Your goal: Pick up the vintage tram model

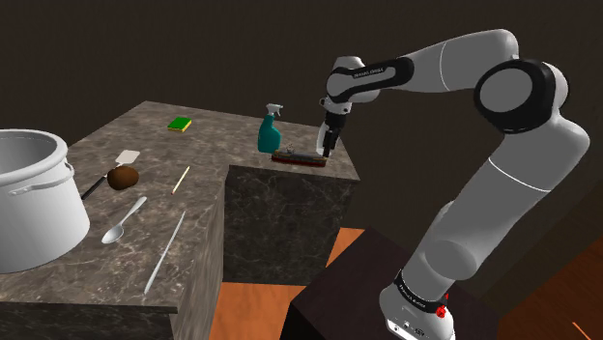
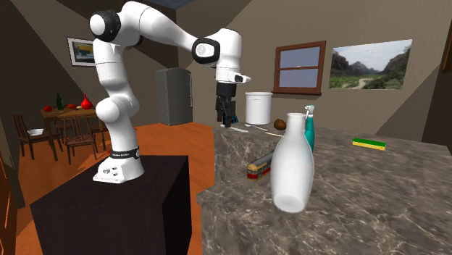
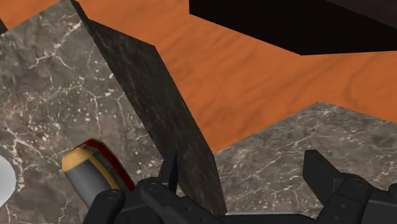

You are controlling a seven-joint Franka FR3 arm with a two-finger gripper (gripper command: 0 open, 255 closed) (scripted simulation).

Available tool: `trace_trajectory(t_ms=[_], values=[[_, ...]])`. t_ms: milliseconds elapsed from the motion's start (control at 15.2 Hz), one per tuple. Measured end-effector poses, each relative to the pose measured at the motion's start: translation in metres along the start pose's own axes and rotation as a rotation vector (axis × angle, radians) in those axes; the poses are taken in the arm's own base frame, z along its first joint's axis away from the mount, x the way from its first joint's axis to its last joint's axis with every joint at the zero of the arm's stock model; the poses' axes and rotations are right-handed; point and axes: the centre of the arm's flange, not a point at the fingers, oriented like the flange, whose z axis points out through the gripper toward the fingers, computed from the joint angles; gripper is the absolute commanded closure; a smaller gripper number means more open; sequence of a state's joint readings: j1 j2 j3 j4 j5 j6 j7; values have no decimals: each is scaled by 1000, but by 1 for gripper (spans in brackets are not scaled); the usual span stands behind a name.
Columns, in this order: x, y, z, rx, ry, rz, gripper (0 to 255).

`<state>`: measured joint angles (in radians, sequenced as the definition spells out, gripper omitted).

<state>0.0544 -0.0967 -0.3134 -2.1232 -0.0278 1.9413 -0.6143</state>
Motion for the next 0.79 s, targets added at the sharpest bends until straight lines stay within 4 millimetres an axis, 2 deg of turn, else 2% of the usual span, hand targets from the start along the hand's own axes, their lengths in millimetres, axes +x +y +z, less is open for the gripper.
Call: trace_trajectory(t_ms=[462,792], values=[[61,55,31,-32,-8,-130,0],[113,89,53,-54,-14,-224,0]])
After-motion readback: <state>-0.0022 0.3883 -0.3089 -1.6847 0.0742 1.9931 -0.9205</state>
